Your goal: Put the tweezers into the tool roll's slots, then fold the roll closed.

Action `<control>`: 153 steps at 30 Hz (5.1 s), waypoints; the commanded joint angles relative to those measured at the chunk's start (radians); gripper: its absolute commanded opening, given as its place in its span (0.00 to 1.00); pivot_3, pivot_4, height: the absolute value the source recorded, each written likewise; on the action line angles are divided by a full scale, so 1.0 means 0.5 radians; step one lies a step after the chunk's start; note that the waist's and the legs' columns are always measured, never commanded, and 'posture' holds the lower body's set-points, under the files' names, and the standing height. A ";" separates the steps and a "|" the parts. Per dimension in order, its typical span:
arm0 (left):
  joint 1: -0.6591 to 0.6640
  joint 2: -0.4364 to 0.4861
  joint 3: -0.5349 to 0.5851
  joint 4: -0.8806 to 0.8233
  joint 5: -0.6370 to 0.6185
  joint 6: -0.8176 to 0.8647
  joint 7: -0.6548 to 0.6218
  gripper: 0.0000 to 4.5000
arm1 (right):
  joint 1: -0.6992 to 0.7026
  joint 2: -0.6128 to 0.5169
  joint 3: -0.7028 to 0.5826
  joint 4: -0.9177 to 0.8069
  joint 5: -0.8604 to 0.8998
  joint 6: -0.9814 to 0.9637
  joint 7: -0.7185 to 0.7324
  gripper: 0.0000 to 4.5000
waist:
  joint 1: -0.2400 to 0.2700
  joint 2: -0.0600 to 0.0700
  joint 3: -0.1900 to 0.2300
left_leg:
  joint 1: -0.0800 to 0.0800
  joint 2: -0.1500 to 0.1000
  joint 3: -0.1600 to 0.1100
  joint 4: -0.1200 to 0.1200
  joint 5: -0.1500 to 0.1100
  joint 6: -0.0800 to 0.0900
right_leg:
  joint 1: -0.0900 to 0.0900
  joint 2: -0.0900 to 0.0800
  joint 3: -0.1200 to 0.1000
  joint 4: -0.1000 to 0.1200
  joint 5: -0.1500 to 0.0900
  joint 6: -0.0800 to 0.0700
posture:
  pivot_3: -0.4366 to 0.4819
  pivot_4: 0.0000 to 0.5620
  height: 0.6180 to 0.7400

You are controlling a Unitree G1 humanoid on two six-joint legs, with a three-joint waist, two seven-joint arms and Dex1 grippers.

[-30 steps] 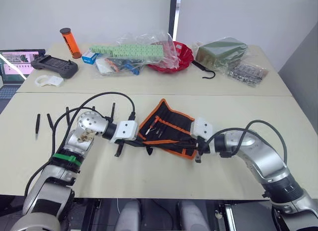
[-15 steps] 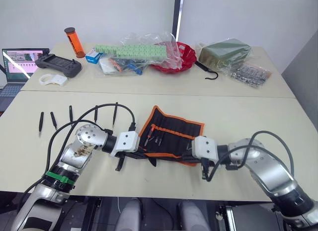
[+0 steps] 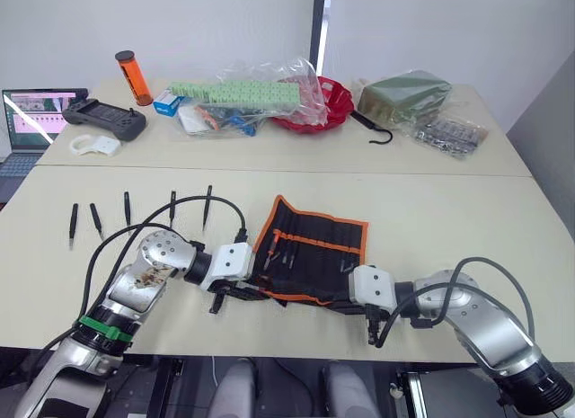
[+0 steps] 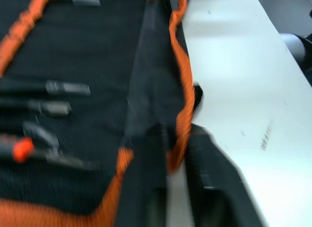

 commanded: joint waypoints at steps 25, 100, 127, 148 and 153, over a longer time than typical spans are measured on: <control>-0.127 -0.016 0.507 -0.147 -0.711 0.680 0.142 1.00 | -0.008 0.072 -0.756 -0.187 0.987 0.809 -0.203 0.99 | 0.010 -0.001 0.000 | -0.001 0.000 0.000 0.002 0.000 0.000 | 0.001 0.000 0.000 0.000 0.001 0.001 | 0.48 0.27 1.00; 0.059 -0.055 -0.030 0.052 0.033 -0.270 0.000 0.01 | 0.148 -0.033 -0.266 -0.191 0.718 0.800 -0.201 0.00 | 0.011 -0.001 0.000 | -0.001 0.000 0.000 0.005 0.000 0.000 | 0.002 0.000 0.001 -0.001 0.003 0.003 | 0.48 0.27 1.00; 0.080 -0.036 -0.071 0.075 0.080 -0.369 -0.009 0.00 | 0.056 0.272 -0.379 -0.042 0.921 0.878 -0.375 0.64 | 0.004 -0.001 0.000 | 0.003 0.000 0.000 0.005 0.000 0.000 | 0.007 0.000 0.001 -0.001 0.002 0.003 | 0.48 0.27 1.00; -0.064 0.066 0.449 -0.125 -0.760 0.785 0.020 0.87 | 0.099 0.286 -0.068 0.283 0.388 0.458 -0.254 0.00 | 0.002 -0.006 -0.002 | 0.028 0.002 0.000 0.001 0.000 0.000 | 0.031 0.001 0.000 -0.004 -0.004 0.013 | 0.48 0.27 1.00; -0.032 -0.114 0.462 -0.244 -0.799 0.851 0.237 1.00 | 0.099 0.296 -0.050 0.267 0.362 0.447 -0.246 0.00 | -0.001 -0.008 -0.003 | 0.032 0.002 0.001 -0.002 -0.001 0.000 | 0.035 0.000 0.000 -0.006 -0.003 0.011 | 0.48 0.27 1.00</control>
